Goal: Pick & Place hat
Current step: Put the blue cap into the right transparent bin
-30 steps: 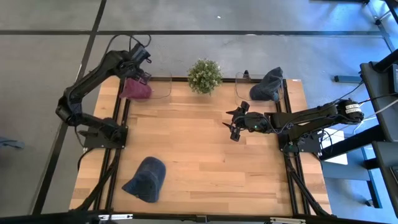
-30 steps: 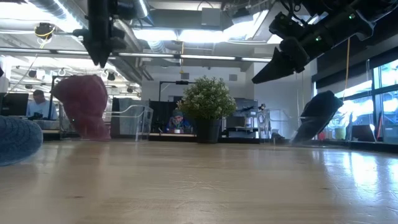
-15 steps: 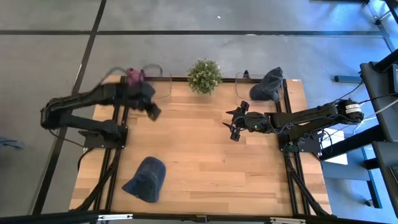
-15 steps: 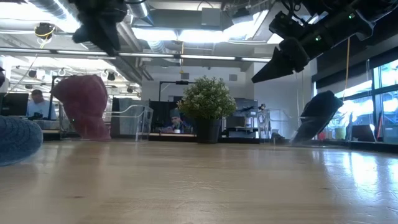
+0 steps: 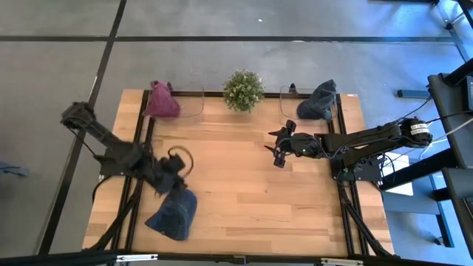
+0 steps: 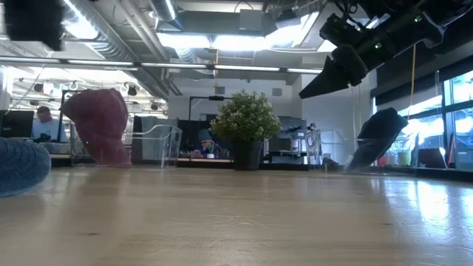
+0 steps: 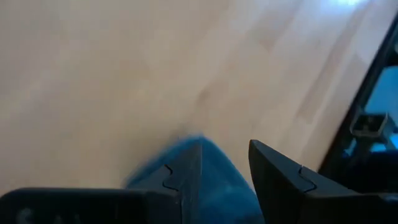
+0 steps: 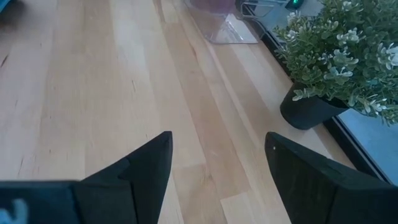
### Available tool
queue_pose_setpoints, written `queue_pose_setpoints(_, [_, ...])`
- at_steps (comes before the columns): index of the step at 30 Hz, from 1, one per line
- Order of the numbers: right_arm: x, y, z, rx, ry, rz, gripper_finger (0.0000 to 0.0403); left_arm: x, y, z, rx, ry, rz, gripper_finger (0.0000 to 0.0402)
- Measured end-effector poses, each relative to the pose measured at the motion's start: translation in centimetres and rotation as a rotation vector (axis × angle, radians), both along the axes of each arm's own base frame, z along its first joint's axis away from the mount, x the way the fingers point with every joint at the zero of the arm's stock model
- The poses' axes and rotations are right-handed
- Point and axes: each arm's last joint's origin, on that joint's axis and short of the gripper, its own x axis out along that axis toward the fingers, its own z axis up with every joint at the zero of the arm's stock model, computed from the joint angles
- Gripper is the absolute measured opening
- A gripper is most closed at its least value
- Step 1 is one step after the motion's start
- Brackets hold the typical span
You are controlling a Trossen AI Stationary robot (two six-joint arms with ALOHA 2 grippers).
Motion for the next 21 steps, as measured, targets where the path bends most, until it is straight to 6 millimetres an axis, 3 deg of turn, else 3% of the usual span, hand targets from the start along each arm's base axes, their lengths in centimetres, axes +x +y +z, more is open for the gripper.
queue_pose_setpoints(6, [0.0,0.0,0.0,0.004,-0.001,-0.002,0.0255,-0.2,-5.1,-2.6,-0.032,0.094,-0.106,0.0128])
queue_pose_setpoints(10, [0.0,0.0,0.0,0.009,-0.004,-0.005,0.0256,-0.4,-7.4,-3.8,0.01,0.201,-0.228,0.0128])
queue_pose_setpoints(16, [0.0,0.0,0.0,0.147,-0.069,-0.072,0.0256,-0.2,-9.4,-4.4,0.21,0.255,-0.698,0.0128])
queue_pose_setpoints(21, [0.1,0.3,-0.1,0.228,-0.071,-0.008,0.0255,0.0,-9.1,-5.8,0.351,0.336,-0.813,0.0128])
